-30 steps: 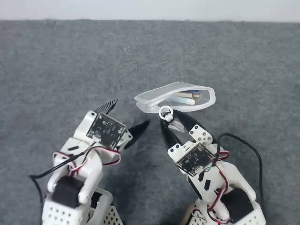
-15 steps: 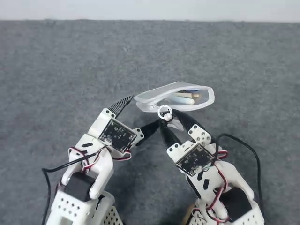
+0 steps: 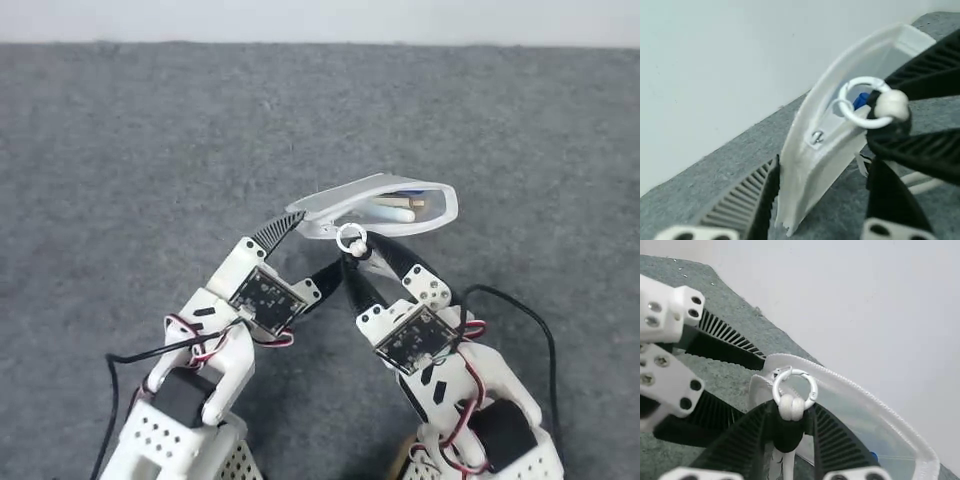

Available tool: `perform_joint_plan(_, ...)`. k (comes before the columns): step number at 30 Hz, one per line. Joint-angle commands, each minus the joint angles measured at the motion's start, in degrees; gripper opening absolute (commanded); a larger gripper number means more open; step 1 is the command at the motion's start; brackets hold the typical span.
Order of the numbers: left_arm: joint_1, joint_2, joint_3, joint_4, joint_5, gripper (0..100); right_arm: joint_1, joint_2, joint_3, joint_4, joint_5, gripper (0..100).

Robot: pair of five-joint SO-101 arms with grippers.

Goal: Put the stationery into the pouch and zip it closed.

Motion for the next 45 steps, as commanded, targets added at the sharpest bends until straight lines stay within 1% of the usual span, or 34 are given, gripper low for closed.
perform_joint_plan(1,0.4,-1.1,-0.5,-1.5,-0.4,26,0.7,0.7,-0.5,-1.3,-0.5,0.7)
perform_joint_plan(8,0.7,-1.1,-0.5,-3.0,-0.2,25,0.7,0.7,0.0,-2.4,-0.5,0.7)
perform_joint_plan(12,2.0,-1.1,-0.5,-3.2,-0.4,18,0.9,0.7,2.3,-5.8,-0.4,0.7)
perform_joint_plan(15,3.6,-1.1,-0.4,-3.2,-0.4,15,0.9,0.7,2.6,-6.4,-0.4,0.7)
perform_joint_plan(19,3.7,-1.1,0.2,-3.2,-0.5,13,1.0,0.7,2.6,-6.5,-0.4,0.7)
perform_joint_plan(27,3.3,-1.1,0.4,-3.2,-0.5,1,1.1,0.7,2.6,-6.5,-0.4,0.7)
perform_joint_plan(30,3.3,-1.1,0.4,-2.9,-0.5,1,1.7,0.7,2.7,-7.7,-0.5,0.7)
perform_joint_plan(33,3.3,-1.1,0.4,-2.8,-0.5,1,5.0,0.8,2.9,-10.0,-0.8,0.7)
perform_joint_plan(36,3.3,-1.1,0.5,-2.7,-0.5,1,7.8,0.8,2.8,-11.5,-5.0,0.7)
perform_joint_plan(38,3.3,-1.1,0.4,-1.7,-0.5,1,8.7,0.8,2.8,-12.2,-6.4,0.7)
perform_joint_plan(45,2.9,-1.1,0.0,0.6,-0.5,1,11.7,0.8,2.5,-13.7,-7.1,0.7)
